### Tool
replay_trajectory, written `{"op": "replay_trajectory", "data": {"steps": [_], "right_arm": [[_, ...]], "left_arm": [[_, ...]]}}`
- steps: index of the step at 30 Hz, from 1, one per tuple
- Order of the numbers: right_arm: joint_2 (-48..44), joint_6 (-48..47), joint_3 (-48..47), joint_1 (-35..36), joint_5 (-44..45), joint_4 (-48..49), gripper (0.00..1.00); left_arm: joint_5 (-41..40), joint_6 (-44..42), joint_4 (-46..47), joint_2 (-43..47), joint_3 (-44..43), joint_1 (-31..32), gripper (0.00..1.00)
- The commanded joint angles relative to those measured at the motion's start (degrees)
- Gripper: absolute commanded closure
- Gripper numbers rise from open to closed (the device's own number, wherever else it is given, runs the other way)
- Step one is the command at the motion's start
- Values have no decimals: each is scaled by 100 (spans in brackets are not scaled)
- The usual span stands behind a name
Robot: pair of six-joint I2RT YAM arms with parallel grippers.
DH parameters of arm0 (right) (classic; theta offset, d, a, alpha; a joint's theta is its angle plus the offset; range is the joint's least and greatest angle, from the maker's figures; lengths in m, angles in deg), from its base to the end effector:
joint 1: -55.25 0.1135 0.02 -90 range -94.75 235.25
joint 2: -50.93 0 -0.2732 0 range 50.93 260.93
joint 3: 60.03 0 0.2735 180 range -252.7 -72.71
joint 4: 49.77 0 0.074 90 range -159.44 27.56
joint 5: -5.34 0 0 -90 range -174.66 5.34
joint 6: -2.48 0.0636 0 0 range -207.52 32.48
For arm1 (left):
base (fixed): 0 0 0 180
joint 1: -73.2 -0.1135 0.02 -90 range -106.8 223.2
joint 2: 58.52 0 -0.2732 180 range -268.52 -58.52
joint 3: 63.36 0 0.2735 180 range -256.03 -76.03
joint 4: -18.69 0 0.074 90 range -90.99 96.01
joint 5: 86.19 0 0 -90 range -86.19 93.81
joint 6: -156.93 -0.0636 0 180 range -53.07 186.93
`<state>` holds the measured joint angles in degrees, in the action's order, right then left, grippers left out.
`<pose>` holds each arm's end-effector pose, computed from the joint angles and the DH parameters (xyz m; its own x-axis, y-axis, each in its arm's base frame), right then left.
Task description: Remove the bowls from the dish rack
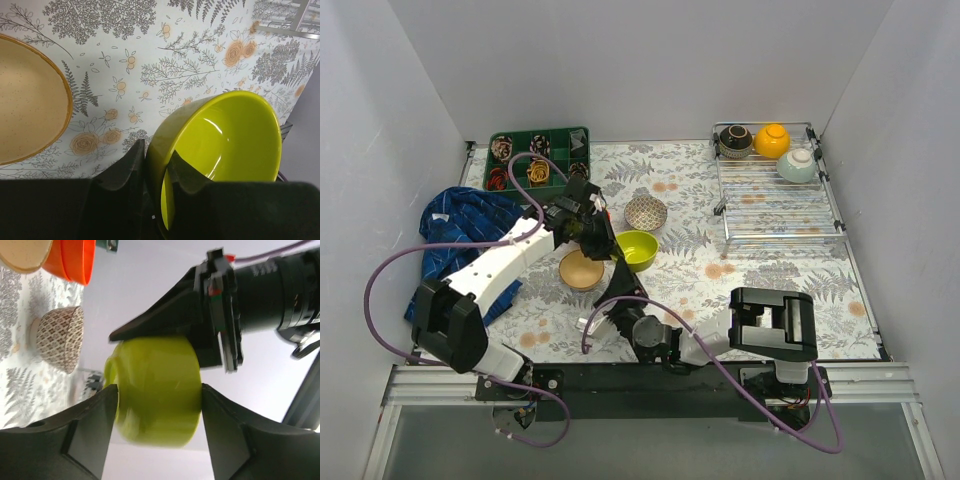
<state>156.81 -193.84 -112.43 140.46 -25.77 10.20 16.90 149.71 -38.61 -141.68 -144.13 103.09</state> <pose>0.0846 0.3579 0.1686 0.4233 -0.8866 0.1863 0.1338 -0.1422 -0.9808 0.2783 -0.1766 0.2560 -0.6739 -0.7272 0.1305 -0.6691 0.5258 -0.5252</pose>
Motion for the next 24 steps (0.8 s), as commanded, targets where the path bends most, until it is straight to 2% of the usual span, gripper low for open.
{"op": "replay_trajectory", "data": {"steps": [1,5,9,10,12,14,15,16,17,18,20,21,24], "right_arm": [[-279,735,369,57,755,2263,22],[-332,929,667,101,939,2237,13],[-454,1315,852,171,1089,1983,9],[-507,1655,878,171,1176,1843,8],[-787,2157,931,171,1230,992,7],[-1051,3447,888,171,1230,-69,7],[-1392,4130,748,171,1178,-1623,7],[-1569,4781,616,163,951,-2457,7],[-1736,6154,493,119,792,-3214,8],[-1999,6759,362,84,608,-4753,8],[-2168,8162,-61,-91,27,-5888,9],[-2299,8441,-157,-144,-131,-6528,9],[-2615,9502,-360,-408,-895,-7227,10]], "left_arm": [[-903,-271,375,-25,-740,-211,100],[-1088,-333,507,-166,-960,-334,100],[-1220,-438,647,-263,-1074,-405,100],[-1238,-456,700,-237,-1031,-405,100],[-1412,-552,858,-166,-908,-396,100],[-1475,-631,981,-35,-688,-396,100],[-1519,-710,1025,9,-609,-405,100],[-1571,-746,1060,71,-426,-396,100],[-1589,-790,1139,141,-337,-396,100],[-1624,-825,1192,298,-240,-396,100],[-1651,-922,1332,449,93,-396,100],[-1668,-948,1385,632,208,-396,100],[-1598,-1045,1552,922,612,-387,100]]}}
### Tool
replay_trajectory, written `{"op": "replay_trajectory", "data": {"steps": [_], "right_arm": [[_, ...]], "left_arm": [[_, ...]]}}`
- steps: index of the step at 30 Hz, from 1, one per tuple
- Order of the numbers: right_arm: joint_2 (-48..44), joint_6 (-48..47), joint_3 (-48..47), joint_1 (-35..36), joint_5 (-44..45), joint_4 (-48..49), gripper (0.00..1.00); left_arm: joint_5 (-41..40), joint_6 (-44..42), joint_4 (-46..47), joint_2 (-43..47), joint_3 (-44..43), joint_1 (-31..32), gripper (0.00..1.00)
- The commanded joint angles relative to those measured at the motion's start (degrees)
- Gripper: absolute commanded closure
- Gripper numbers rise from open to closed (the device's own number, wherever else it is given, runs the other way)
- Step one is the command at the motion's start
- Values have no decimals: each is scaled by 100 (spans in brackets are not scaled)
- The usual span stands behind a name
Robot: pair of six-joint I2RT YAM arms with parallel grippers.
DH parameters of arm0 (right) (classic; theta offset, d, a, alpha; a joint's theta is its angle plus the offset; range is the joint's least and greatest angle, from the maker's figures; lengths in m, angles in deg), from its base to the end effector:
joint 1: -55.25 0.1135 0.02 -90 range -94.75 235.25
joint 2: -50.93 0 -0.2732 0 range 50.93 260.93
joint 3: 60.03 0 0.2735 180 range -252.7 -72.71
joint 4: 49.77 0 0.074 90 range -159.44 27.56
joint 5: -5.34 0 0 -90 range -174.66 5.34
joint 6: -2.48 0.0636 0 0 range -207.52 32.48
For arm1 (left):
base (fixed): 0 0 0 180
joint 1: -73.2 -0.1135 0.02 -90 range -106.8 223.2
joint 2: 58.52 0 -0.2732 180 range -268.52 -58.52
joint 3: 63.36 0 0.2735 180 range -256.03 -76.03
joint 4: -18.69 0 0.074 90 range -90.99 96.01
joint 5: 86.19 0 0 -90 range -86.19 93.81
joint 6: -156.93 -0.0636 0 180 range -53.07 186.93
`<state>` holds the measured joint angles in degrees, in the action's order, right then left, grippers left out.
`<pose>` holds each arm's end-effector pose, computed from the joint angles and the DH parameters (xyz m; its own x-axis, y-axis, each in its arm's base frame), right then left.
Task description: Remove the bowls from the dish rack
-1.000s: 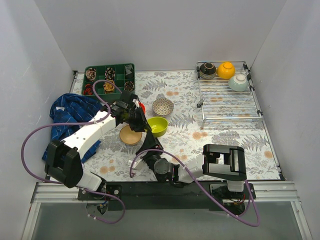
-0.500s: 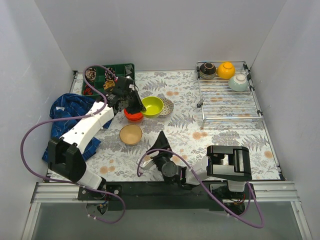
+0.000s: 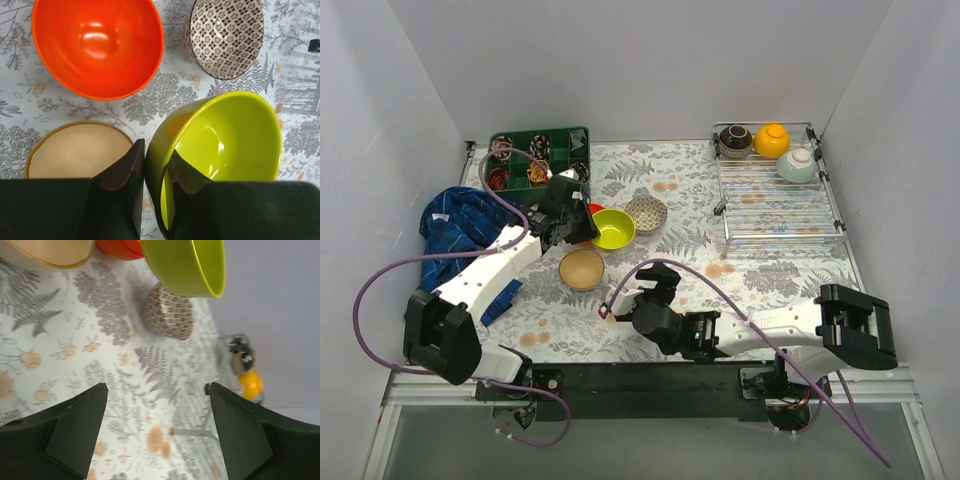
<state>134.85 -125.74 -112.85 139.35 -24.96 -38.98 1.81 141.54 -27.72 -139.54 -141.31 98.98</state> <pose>0.0880 0.3174 0.2071 0.2310 -0.8016 -0.5514 -0.3510 0.4599 -0.8157 0.3070 -0.1458 0.2641 -0.5810 -0.7894 -0.1980 -0.5500 0.5602 -0.6194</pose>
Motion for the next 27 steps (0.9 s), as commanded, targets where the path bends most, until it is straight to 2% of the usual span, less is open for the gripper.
{"op": "replay_trajectory", "data": {"steps": [1,7,10,13,19,27], "right_arm": [[-533,2914,-380,-393,-1500,-2720,11],[-1527,4119,-389,-1324,-3199,-3154,11],[-1844,4444,-372,-1755,-3569,-3278,11],[-2037,4595,-372,-2063,-3633,-3401,10],[-2371,4850,-416,-2678,-3781,-3586,11],[-2802,5210,-609,-3715,-4308,-3919,11]], "left_arm": [[-90,-227,560,779,427,32,100],[-2,-307,956,1114,1052,85,100],[-203,-263,1035,1114,1043,85,100],[-363,-306,1150,1018,834,85,100],[147,-237,1545,517,762,155,100],[-90,-236,1730,-282,745,805,100]]}}
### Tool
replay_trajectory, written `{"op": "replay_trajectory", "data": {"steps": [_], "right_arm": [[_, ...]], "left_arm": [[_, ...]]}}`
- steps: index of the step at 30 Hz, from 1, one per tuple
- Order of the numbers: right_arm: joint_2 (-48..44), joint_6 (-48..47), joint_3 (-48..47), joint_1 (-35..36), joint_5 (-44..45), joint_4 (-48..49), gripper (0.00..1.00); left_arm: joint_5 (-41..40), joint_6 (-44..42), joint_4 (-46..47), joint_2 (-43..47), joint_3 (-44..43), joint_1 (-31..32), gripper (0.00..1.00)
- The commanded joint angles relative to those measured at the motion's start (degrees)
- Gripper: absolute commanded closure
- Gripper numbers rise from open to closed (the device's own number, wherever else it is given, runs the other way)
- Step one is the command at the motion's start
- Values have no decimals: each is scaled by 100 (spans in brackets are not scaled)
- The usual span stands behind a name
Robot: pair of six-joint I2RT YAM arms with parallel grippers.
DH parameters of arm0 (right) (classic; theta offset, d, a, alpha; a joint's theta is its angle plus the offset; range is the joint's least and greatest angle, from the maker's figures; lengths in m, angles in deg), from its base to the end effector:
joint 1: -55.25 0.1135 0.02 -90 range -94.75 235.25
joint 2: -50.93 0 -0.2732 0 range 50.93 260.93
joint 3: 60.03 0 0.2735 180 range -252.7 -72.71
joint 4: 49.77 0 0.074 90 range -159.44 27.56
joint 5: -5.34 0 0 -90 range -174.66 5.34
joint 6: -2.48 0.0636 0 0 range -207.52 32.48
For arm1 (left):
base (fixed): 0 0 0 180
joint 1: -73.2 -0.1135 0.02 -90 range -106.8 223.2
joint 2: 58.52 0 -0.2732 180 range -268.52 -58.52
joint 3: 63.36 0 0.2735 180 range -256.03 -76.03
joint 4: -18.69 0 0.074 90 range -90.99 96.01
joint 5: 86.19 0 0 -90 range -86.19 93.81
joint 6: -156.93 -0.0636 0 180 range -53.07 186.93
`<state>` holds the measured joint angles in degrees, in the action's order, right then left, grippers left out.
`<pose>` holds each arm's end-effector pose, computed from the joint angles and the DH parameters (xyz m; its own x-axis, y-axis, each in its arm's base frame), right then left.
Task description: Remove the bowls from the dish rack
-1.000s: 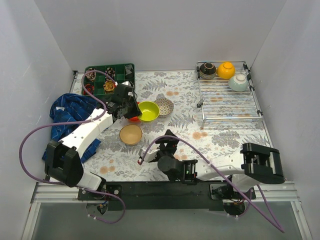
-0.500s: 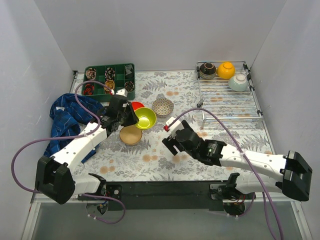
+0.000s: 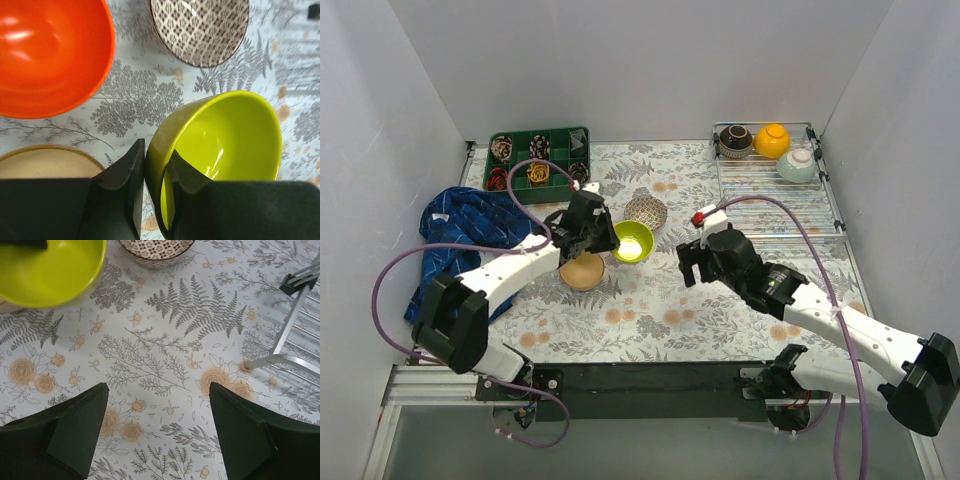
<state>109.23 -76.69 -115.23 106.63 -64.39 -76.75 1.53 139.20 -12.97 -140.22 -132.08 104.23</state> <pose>0.1827 0.1935 0.2642 -0.4098 -0.2306 -0.8825 -0.4773 0.8787 -0.0080 0.2969 -0.1756 0.2258 -0.6509 -0.7191 -0.2433 -0.4240 0.6102 -0.6692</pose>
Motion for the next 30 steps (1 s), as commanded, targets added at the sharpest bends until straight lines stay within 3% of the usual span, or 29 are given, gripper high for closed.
{"op": "replay_trajectory", "data": {"steps": [1,8,13,24,30], "right_arm": [[-258,314,-406,-705,-479,-212,11],[-372,262,-564,-1840,-963,-573,11],[-364,218,-626,-2420,-1087,-609,10],[664,-317,-1635,-3237,-95,-591,10],[1753,-950,-2532,-3941,283,-231,10]], "left_arm": [[-79,-11,298,-381,-187,299,100],[-264,-125,588,-1128,-196,474,100],[-316,-161,720,-1481,-239,501,93],[-290,-3,519,-489,-73,501,33],[-185,191,19,574,-90,501,13]]}}
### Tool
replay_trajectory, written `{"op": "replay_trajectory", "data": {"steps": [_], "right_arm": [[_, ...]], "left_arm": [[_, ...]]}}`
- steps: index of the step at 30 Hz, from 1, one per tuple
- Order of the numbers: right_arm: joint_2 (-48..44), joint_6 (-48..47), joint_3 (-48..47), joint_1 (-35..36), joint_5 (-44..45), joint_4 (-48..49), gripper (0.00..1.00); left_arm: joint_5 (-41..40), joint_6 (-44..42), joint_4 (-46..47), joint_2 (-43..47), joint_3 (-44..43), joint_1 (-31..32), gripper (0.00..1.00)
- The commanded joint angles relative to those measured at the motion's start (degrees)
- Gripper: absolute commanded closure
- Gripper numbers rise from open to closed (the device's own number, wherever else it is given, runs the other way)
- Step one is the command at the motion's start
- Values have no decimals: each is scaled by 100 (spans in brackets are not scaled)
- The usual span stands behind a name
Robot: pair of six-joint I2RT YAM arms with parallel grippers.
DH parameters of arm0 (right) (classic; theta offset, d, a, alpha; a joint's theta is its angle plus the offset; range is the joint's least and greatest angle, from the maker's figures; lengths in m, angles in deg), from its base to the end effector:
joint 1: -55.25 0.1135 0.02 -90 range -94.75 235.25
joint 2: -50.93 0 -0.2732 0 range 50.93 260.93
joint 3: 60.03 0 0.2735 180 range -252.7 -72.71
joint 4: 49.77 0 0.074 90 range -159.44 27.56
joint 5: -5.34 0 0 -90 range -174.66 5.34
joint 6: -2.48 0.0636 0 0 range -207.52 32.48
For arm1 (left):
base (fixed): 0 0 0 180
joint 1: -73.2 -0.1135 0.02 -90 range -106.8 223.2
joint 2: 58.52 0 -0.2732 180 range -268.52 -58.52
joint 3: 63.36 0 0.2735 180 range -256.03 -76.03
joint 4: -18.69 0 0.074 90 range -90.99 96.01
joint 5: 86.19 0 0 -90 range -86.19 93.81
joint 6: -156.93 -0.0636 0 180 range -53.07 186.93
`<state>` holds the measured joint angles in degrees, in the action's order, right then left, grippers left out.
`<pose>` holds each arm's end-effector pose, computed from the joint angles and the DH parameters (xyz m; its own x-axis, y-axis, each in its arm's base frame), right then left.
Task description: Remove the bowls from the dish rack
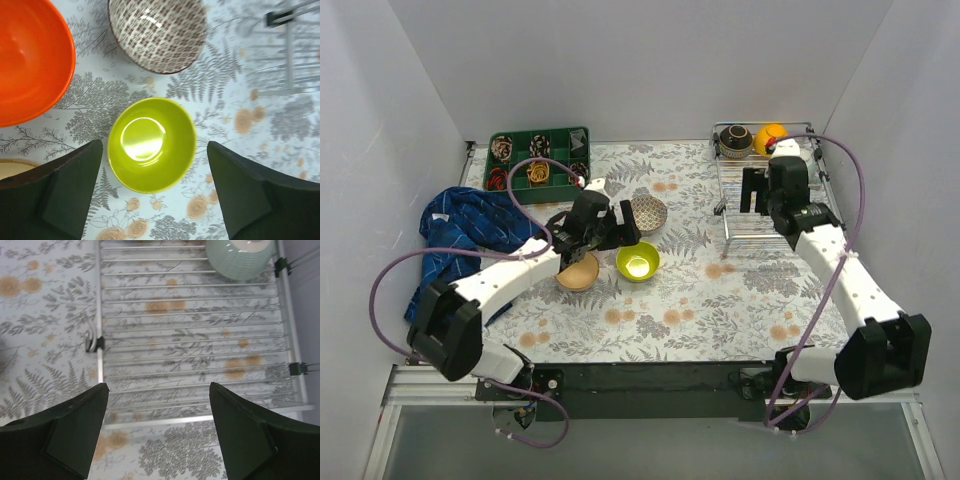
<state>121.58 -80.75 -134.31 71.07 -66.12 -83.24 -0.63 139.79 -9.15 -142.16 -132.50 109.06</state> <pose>0.3124 0.0675 0.3218 -0.4746 -0.0183 -0.8800 0.0633 0.9965 -0.0549 0.2915 -0.2046 0.2240 -0.6747 -0.6879 -0.2677 -0.3632 0.6250 -0.6910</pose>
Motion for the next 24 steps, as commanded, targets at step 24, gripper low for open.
{"op": "replay_trajectory", "data": {"steps": [24], "right_arm": [[5362,-4463,-4087,-861,1934,2326,7]], "left_arm": [[-469,642,-1964,2985,778,18,2]]}}
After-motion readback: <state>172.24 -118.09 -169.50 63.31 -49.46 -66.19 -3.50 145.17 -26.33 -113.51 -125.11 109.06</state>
